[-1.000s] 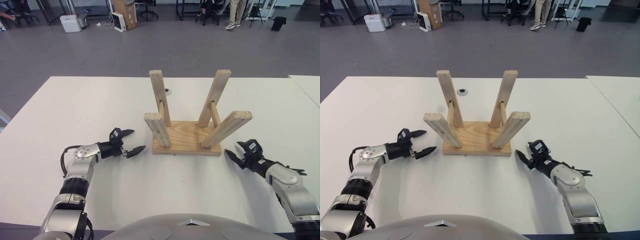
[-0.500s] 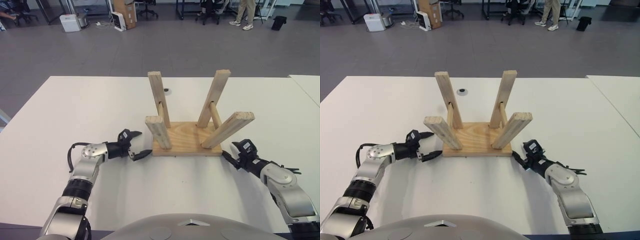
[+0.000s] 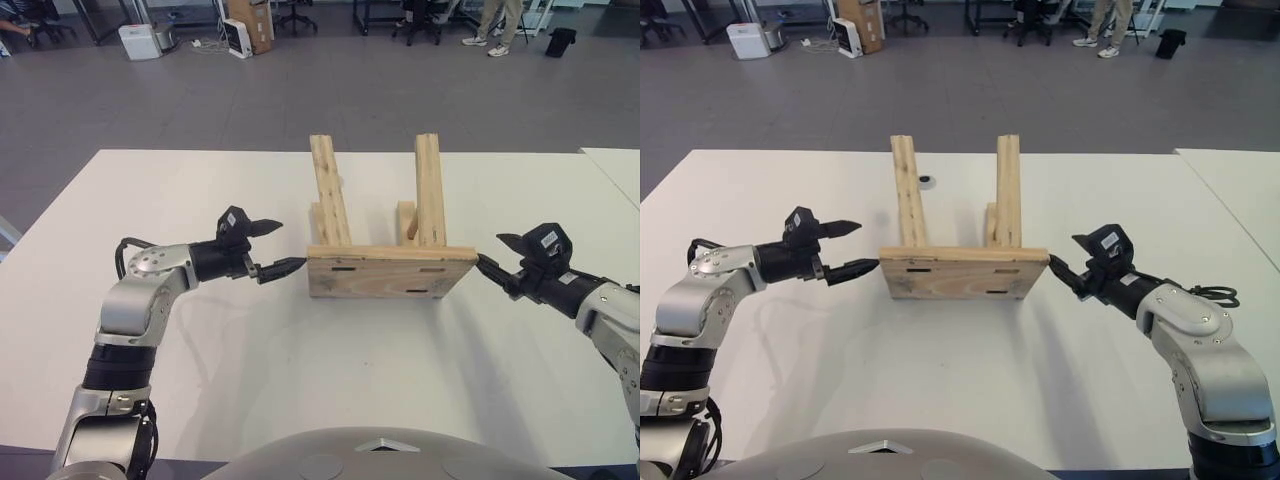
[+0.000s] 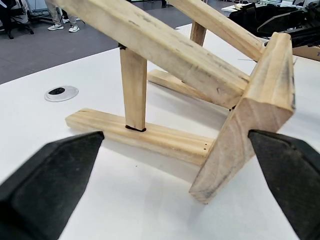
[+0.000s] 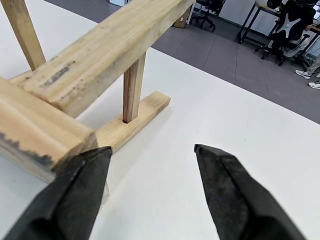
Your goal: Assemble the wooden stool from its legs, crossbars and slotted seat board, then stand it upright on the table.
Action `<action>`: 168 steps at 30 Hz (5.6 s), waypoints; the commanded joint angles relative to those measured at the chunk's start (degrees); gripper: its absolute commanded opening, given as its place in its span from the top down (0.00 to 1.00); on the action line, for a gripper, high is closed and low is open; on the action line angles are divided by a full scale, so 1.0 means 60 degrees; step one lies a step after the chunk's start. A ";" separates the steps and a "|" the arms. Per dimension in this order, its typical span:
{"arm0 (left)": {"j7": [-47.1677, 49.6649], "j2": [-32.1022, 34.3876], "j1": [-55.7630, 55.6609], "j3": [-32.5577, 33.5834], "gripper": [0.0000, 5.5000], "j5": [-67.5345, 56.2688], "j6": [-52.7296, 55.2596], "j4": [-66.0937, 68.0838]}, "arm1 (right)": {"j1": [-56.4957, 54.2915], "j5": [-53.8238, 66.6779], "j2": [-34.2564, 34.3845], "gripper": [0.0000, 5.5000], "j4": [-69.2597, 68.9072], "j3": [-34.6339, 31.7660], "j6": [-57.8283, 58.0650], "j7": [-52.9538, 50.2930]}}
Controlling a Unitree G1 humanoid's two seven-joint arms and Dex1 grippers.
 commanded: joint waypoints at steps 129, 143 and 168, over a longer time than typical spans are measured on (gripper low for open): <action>0.6795 -0.4364 -0.1583 0.2548 0.42 -0.0339 -0.2687 0.4318 | -0.2740 0.1905 0.4644 0.35 0.7096 -0.1458 -0.3180 -0.6005; 0.6913 -0.4436 -0.1712 0.2516 0.42 0.0316 -0.4953 0.5085 | -0.2886 0.1272 0.5092 0.35 0.7597 -0.1096 -0.3516 -0.5441; 0.6563 -0.5508 -0.1310 0.1953 0.42 0.0375 -0.6500 0.5237 | -0.3066 0.0113 0.5145 0.35 0.8243 -0.0508 -0.4169 -0.4780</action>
